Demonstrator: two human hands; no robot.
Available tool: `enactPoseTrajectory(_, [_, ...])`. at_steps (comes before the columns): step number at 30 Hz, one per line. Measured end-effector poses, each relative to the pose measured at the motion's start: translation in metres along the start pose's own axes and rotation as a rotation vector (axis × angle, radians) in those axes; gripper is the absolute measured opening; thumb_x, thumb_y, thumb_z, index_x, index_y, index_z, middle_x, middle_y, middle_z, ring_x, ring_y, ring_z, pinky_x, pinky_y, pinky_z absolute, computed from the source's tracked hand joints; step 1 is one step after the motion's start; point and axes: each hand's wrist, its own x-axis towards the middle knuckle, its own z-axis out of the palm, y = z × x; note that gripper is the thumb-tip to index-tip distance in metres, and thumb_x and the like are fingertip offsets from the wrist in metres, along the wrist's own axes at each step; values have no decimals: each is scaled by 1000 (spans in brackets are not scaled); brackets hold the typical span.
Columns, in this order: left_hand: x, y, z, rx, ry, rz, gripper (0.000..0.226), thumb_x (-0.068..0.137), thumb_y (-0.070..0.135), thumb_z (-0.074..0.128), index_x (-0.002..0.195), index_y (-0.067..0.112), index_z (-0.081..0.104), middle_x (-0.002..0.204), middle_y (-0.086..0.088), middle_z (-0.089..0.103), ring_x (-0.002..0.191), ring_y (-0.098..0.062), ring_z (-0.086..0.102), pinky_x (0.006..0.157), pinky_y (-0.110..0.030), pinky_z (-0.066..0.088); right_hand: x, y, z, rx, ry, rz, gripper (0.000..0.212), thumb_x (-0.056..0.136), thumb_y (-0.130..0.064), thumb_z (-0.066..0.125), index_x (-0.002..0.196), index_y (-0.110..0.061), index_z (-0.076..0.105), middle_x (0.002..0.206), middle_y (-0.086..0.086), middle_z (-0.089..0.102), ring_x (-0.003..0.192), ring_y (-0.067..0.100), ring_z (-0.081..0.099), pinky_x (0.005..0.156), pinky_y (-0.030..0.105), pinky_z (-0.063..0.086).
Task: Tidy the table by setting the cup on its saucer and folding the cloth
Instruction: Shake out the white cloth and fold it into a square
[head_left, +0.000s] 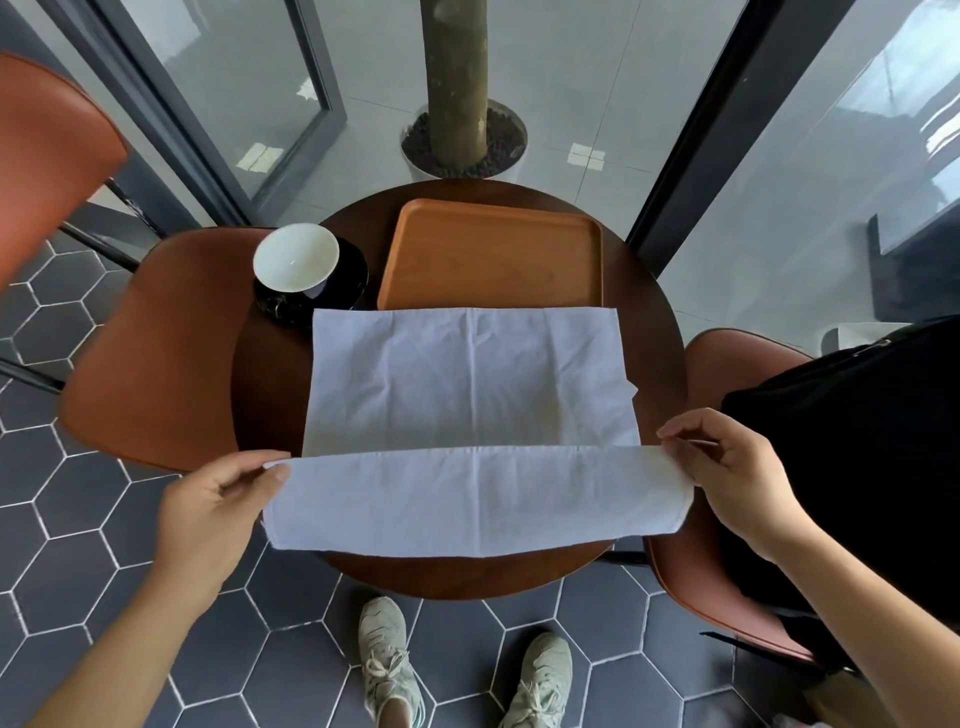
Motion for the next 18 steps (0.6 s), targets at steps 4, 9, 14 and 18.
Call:
enactPoseTrajectory(4, [13,5,6,-42,32,3,29,87,12,74,87,41,78,87,13,77,72,0,69,70,-28,58,16,-13,7,-121,29,-97,35,90,-2,70,88,-38,69,94,-28,70,87,-6,66,70,1,43])
enactPoseTrajectory(9, [36,18,11,-104,91,1,20,87,15,75,89,35,78,86,8,78,76,-6,71,72,-32,56,44,-20,8,-157,99,-102,25,90,-10,73,96,-34,73,93,-27,72,88,-6,67,73,1,43])
enactPoseTrajectory(14, [69,36,24,-94,148,31,19,87,13,75,88,32,77,79,11,76,70,1,68,65,-22,57,83,-25,9,-215,144,-116,22,87,-10,75,94,-31,76,85,-28,70,86,-11,63,72,-2,40])
enactPoseTrajectory(18, [99,45,39,-52,159,34,20,87,12,74,86,31,75,82,11,77,71,3,68,73,-28,54,117,-25,13,-339,141,-181,14,88,-7,72,95,-18,78,89,-12,71,84,-15,60,73,-3,38])
